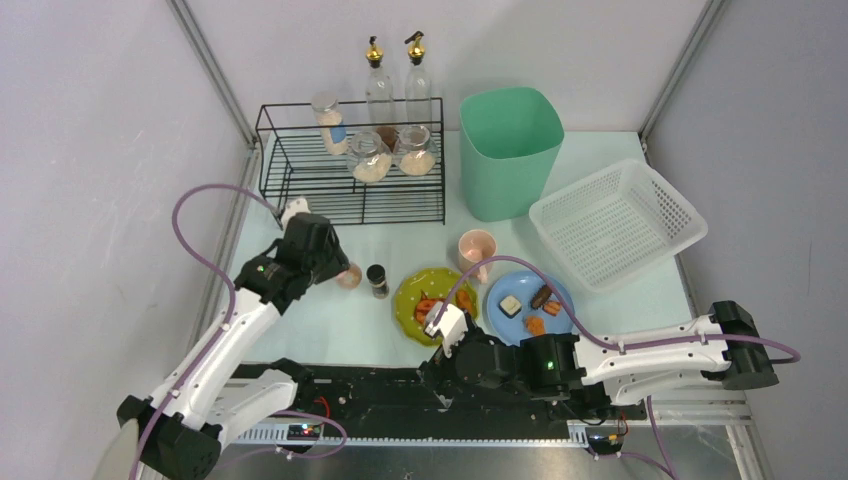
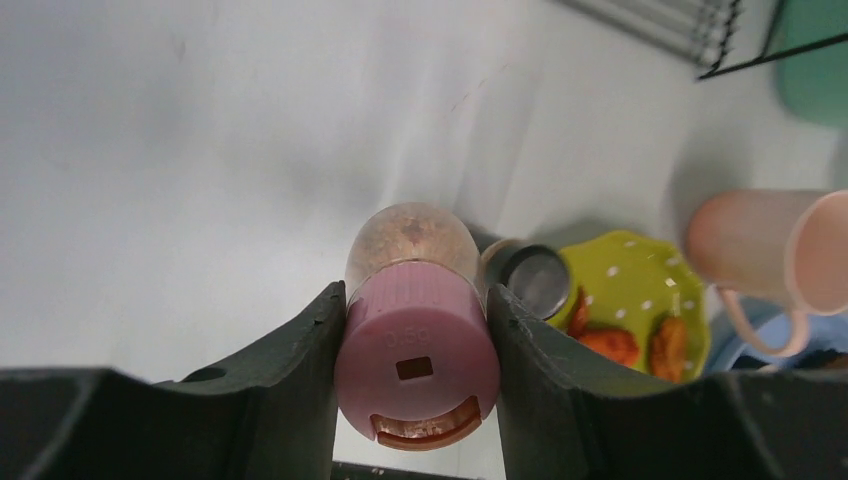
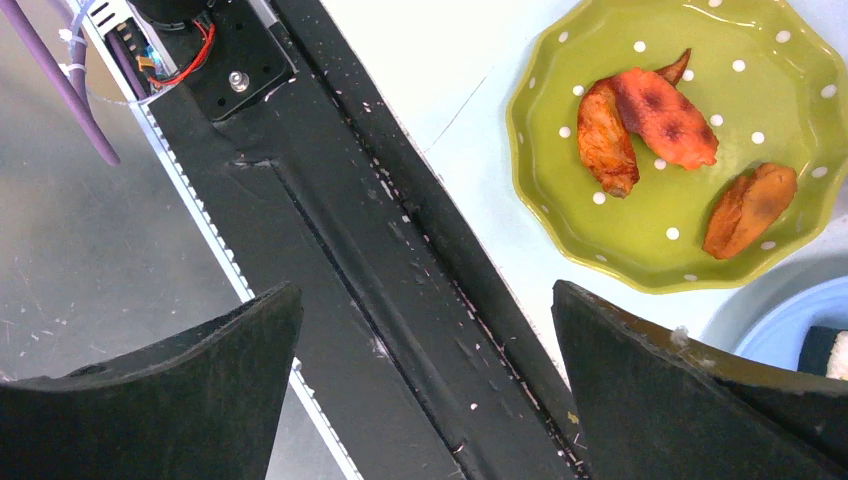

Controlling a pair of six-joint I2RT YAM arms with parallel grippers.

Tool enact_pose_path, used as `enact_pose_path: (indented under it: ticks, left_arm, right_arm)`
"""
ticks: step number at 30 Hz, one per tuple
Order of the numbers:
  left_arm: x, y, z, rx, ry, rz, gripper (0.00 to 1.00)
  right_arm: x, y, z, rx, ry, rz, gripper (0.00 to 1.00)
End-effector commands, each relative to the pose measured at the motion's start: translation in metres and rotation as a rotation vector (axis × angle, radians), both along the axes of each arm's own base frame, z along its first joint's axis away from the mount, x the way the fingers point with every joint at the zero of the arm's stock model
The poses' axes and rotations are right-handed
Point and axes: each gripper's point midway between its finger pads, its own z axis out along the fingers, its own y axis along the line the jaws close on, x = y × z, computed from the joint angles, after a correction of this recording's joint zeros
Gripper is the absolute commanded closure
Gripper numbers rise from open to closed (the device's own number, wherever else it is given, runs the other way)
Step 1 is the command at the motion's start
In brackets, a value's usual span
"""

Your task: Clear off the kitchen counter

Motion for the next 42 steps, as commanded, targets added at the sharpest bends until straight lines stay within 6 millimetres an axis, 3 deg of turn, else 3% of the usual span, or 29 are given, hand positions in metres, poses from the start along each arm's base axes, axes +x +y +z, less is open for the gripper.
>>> enact_pose_path:
  ticks: [1,11,17,18,22,25,26,30,36,42]
  left_arm:
    - [0.025,0.009,0.063,0.09,-0.142,-0.021,1.0]
    - [0.06,0.032,0.146,0.31,-0.198,0.014,1.0]
    - [0.097,0.028,0.172,0.331,-0.19,0.014,1.0]
    - [0.105,0.027,0.168,0.333,-0.172,0.011,1.0]
    - [0.132,0.037,0.189,0.343,-0.187,0.045,1.0]
    - [0.155,0.037,0.186,0.337,-0.158,0.044,1.0]
    - [0.16,0.04,0.194,0.328,-0.173,0.055,1.0]
    - [0.186,0.041,0.186,0.287,-0.152,0.06,1.0]
    - [0.222,0.041,0.158,0.225,-0.098,0.065,1.0]
    - [0.246,0.035,0.137,0.192,-0.067,0.068,1.0]
  right_arm:
    - [0.0,0.01,0.023,0.072,-0.005,-0.019,0.0]
    - [-0.003,0.012,0.022,0.067,-0.013,-0.005,0.0]
    - [-0.004,0.01,0.034,0.101,-0.02,0.009,0.0]
    - [-0.003,0.008,0.034,0.096,-0.022,0.006,0.0]
    - [-0.003,0.0,0.033,0.083,-0.021,-0.005,0.0]
    - [-0.005,-0.005,0.033,0.075,-0.024,-0.007,0.0]
    - [-0.005,-0.005,0.034,0.075,-0.023,-0.008,0.0]
    - [-0.006,-0.01,0.034,0.069,-0.027,-0.013,0.0]
    - [-0.008,-0.016,0.035,0.073,-0.027,-0.02,0.0]
    - [-0.008,-0.019,0.03,0.081,-0.019,-0.031,0.0]
